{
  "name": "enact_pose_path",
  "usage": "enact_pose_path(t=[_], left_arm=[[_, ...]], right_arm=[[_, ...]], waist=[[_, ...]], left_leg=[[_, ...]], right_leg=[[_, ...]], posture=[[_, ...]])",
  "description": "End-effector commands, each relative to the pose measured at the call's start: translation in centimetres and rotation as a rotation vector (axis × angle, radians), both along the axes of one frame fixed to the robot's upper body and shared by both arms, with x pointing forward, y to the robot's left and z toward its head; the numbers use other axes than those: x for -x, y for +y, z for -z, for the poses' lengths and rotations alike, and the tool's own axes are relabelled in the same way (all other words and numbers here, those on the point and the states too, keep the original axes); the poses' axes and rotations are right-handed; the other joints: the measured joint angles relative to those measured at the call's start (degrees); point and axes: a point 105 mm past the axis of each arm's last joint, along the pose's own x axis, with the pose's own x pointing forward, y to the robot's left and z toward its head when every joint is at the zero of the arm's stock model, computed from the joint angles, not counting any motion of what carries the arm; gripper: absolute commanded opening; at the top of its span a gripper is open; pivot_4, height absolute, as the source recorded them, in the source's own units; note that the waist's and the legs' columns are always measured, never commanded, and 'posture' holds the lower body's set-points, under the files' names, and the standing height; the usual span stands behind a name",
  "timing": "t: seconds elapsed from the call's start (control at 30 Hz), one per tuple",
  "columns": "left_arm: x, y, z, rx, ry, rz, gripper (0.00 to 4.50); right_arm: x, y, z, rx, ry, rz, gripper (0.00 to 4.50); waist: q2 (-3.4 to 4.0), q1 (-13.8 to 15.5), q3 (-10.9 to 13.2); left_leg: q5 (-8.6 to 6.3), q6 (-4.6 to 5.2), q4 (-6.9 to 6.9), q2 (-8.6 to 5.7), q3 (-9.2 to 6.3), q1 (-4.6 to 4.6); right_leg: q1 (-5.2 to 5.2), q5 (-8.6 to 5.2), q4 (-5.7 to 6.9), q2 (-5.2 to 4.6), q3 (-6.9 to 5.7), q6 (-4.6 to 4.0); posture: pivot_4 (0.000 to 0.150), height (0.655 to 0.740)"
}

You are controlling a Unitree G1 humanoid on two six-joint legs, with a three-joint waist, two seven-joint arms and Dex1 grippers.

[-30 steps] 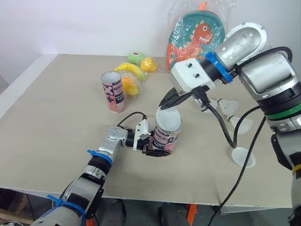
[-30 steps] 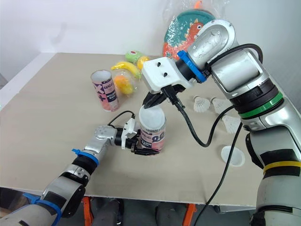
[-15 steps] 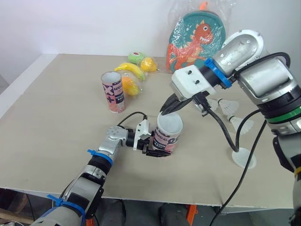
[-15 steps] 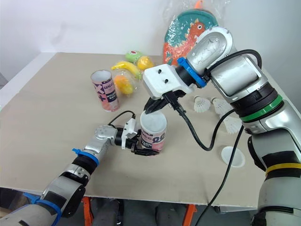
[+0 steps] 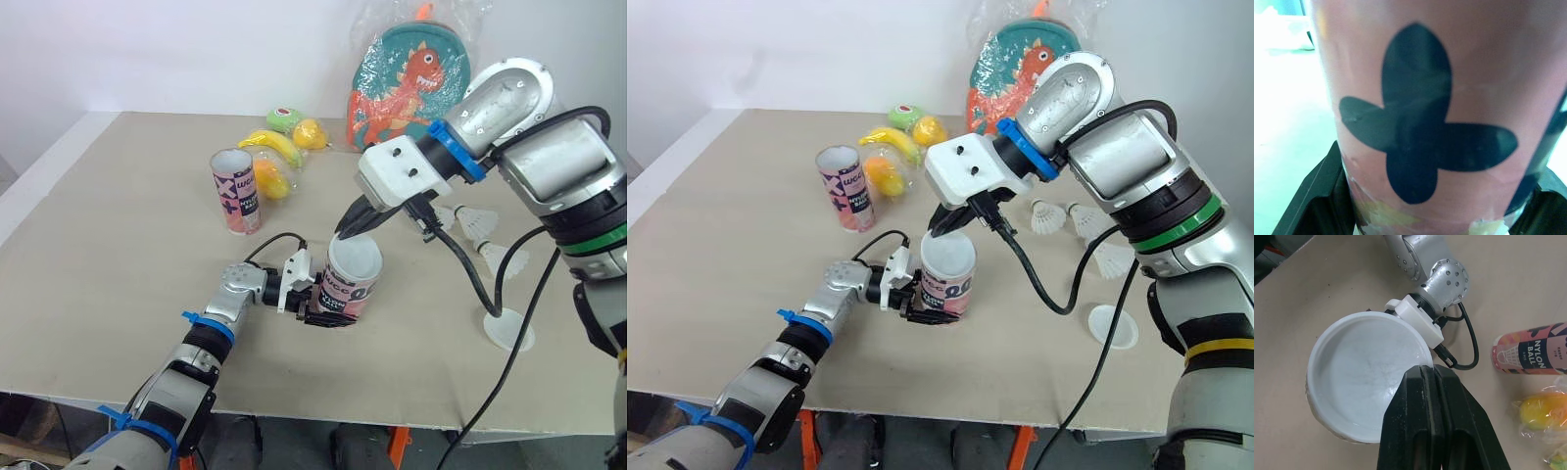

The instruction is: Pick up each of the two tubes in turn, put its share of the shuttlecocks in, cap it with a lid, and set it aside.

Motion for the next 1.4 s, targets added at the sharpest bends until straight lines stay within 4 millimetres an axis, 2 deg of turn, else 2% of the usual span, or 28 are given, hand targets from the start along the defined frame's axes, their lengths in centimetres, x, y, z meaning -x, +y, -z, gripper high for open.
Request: enact_pose_path(t=[0.03,0.37,0.8,1.4], left_arm=[[0.2,1.3,3.1,-0.109,0.092,-0.036,3.4],[0.0,1.2,3.0,-0.111,0.095,-0.039,3.4],[-0.1,1.2,3.1,-0.112,0.103,-0.042,3.4],[0.1,1.2,3.3,-0.112,0.109,-0.042,3.4]], right_arm=[[0.4,0.0,-1.3,0.023,-0.033,-0.035,0.14],[0.7,0.0,-1.9,0.046,-0.064,-0.051,0.14],[0.7,0.5,-3.8,0.025,-0.097,-0.066,0.14],[1.1,0.0,-0.4,0.063,-0.004,-0.068,0.14]], waist=[[0.0,0.0,0.0],[0.0,0.0,0.0],[-0.01,0.0,0.0],[-0.02,0.0,0.0]], left_leg=[[0.0,0.0,0.0,0.0,0.0,0.0],[0.0,0.0,0.01,0.02,0.0,0.01],[0.0,-0.01,0.03,0.04,0.01,0.05],[0.0,-0.01,0.02,0.04,0.01,0.03]], right_leg=[[0.0,0.01,0.0,0.0,0.0,-0.01],[-0.01,0.01,0.0,0.0,-0.01,0.02],[-0.05,0.04,0.0,-0.02,-0.02,-0.02],[-0.02,0.02,0.0,-0.02,-0.03,-0.05]], posture=[[0.15,0.7302],[0.15,0.7302],[0.15,0.7302],[0.15,0.7302]])
